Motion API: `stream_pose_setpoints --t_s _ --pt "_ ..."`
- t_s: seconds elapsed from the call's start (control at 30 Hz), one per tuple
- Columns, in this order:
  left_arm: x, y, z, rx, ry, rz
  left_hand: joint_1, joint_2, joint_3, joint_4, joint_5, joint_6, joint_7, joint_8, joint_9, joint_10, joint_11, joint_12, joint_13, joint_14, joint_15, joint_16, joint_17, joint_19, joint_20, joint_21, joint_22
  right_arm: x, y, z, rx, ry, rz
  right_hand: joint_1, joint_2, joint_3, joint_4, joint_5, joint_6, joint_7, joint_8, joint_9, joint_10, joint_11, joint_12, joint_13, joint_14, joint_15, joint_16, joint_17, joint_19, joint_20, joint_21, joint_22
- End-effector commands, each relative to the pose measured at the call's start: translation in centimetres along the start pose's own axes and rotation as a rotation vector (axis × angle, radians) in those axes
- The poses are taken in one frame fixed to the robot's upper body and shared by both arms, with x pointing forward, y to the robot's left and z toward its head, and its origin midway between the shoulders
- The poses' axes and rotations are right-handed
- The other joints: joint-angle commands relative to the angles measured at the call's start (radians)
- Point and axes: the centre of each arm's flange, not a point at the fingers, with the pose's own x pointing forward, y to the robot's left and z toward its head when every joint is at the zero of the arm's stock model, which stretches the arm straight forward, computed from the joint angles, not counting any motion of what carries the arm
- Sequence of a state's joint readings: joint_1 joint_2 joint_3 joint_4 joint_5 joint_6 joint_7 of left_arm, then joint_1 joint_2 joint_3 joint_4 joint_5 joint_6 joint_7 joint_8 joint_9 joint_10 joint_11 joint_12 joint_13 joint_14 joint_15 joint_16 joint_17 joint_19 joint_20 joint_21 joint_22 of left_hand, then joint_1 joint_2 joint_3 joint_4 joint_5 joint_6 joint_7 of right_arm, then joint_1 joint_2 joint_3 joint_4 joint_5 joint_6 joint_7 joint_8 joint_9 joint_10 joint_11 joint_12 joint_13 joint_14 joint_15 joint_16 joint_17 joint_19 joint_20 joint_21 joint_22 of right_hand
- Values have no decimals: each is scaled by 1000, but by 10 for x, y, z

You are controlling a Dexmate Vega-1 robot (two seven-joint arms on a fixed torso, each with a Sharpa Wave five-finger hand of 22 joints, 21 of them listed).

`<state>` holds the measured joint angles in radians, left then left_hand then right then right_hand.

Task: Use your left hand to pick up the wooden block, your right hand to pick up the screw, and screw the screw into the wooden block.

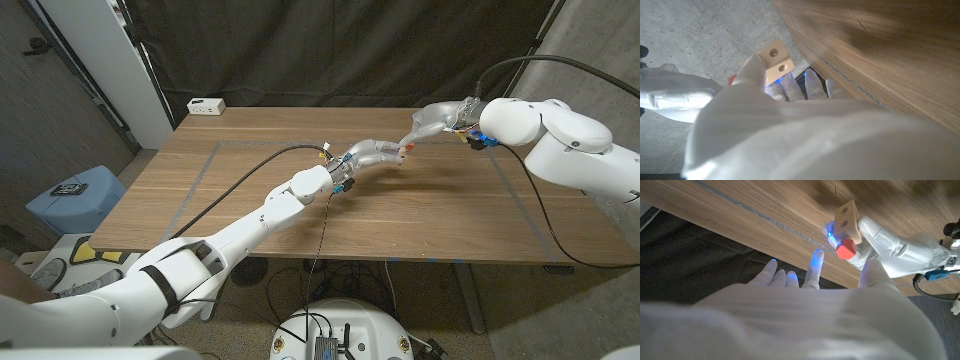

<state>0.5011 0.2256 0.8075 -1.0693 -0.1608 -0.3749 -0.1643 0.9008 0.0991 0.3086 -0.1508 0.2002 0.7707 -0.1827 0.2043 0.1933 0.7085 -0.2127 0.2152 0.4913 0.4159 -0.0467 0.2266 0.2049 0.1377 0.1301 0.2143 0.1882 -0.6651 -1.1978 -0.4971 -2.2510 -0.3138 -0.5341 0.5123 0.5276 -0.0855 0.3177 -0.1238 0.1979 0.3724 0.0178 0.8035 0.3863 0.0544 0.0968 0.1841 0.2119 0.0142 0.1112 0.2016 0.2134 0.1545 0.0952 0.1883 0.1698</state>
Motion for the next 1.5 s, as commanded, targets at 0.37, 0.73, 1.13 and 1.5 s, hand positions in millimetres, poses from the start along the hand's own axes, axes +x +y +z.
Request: stream_pose_setpoints --t_s 0.37,0.73,1.13,1.5 --pt "2 1 -1 -5 1 -6 -6 -2 3 1 8 13 -1 7 5 -1 -1 0 2 9 -55 1 2 7 -1 3 2 -1 -3 -1 -17 -44 36 109 29 58 -50 40 -46 -36 -39 -35 -70 1 2 4 -42 8 -7 -6 -14 4 1 2" --pt "2 0 -1 -4 4 -10 -9 -3 2 3 7 13 -1 7 5 0 -1 0 1 11 -55 1 3 7 -2 3 2 1 -1 0 -32 -49 36 203 43 109 -64 68 -42 -68 -50 -59 -89 -4 8 5 -48 3 -4 -9 -7 3 4 1" --pt "2 -2 -1 -4 6 -13 -11 -3 3 3 7 14 -1 7 5 1 -2 1 1 11 -55 1 3 8 -2 3 2 0 3 1 -34 -50 13 294 22 145 -65 78 36 -87 -29 -82 -65 -13 22 4 -38 -8 1 -13 11 -5 7 1" --pt "2 -2 0 -3 5 -13 -12 -1 4 4 7 11 3 6 5 -1 -1 0 0 11 -52 1 3 8 -1 3 2 0 4 1 -31 -52 4 309 10 151 -57 77 78 -81 -13 -89 -53 -10 25 4 -29 -12 5 -12 16 -9 8 1"
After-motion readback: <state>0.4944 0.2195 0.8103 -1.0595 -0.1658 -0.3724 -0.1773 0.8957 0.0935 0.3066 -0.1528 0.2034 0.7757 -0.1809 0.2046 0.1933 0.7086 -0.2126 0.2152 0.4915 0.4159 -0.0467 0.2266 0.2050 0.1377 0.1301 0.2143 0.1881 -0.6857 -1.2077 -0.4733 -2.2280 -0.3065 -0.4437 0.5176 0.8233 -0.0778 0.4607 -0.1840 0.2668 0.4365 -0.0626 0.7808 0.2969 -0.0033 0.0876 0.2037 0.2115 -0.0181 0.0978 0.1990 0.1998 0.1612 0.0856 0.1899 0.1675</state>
